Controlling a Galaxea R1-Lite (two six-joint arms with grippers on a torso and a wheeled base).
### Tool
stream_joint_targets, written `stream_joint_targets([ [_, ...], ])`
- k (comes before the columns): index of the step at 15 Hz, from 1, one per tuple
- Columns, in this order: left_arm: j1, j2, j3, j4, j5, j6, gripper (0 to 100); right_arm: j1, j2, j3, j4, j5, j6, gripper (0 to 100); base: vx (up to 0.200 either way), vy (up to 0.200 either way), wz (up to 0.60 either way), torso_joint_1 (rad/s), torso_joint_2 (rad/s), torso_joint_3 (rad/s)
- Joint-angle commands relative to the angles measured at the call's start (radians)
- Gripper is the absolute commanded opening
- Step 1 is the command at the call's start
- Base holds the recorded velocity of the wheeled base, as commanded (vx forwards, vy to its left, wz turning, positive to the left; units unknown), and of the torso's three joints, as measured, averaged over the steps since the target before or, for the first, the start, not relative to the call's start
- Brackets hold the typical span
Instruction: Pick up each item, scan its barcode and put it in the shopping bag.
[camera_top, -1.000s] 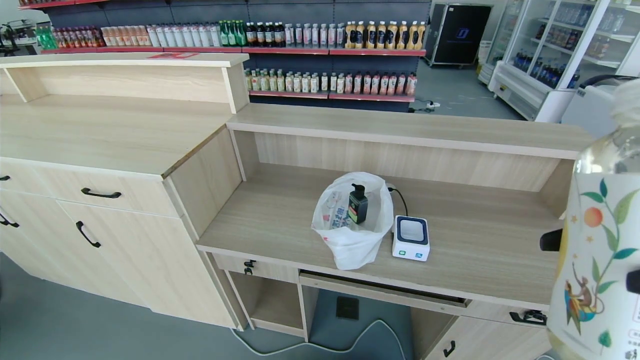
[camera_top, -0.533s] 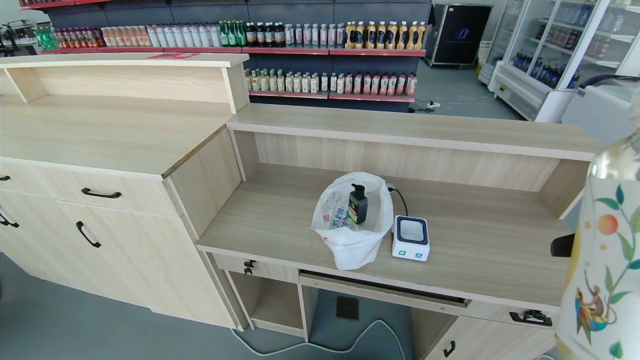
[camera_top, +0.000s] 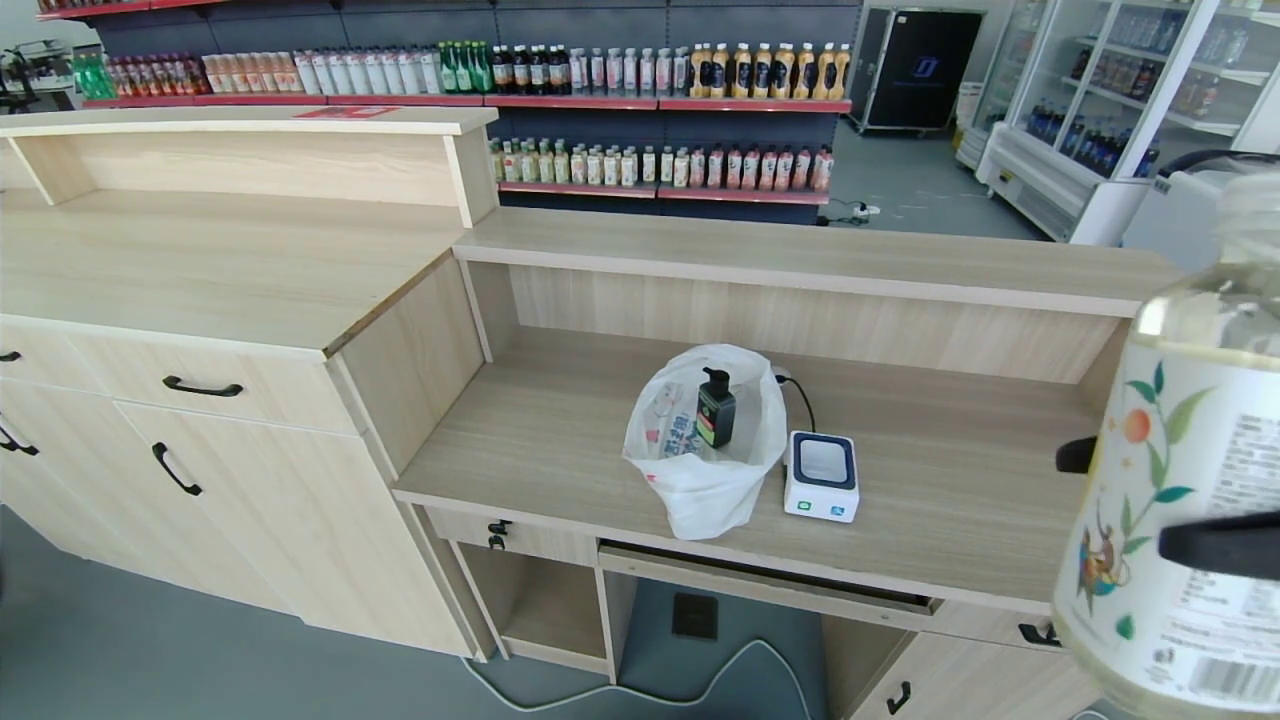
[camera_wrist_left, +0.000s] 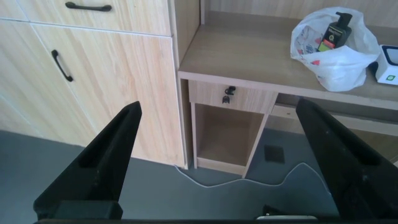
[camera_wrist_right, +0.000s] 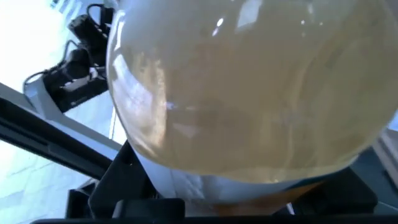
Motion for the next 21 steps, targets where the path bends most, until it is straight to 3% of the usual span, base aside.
stream_joint_targets([
  [1,0.0,0.0,0.0,0.0,0.0,0.0,100,-0.113,0.113,0.029,-0.09,-0.152,-0.21,0,0.0,0.0,0.0,0.0,0.0,0.0],
  [2,0.0,0.0,0.0,0.0,0.0,0.0,100,-0.209,0.165,0.062,-0.16,-0.201,-0.368,0,0.0,0.0,0.0,0.0,0.0,0.0],
  [6,0.0,0.0,0.0,0.0,0.0,0.0,100,-0.541,0.455,0.082,-0.43,-0.21,-0.95,0,0.0,0.0,0.0,0.0,0.0,0.0],
  [9,0.0,0.0,0.0,0.0,0.0,0.0,100,-0.625,0.62,0.03,-0.602,-0.204,-1.195,0,0.0,0.0,0.0,0.0,0.0,0.0],
  [13,0.0,0.0,0.0,0.0,0.0,0.0,100,-0.617,0.709,0.018,-0.702,-0.175,-1.226,0,0.0,0.0,0.15,0.001,0.0,0.002],
  [17,0.0,0.0,0.0,0.0,0.0,0.0,100,-0.605,0.878,0.009,-0.995,-0.163,-1.228,0,0.0,0.0,0.6,0.002,0.0,0.002],
  [21,0.0,0.0,0.0,0.0,0.0,0.0,100,-0.567,0.975,0.006,-1.038,-0.084,-1.28,0,0.0,0.0,0.15,0.001,0.0,0.001],
])
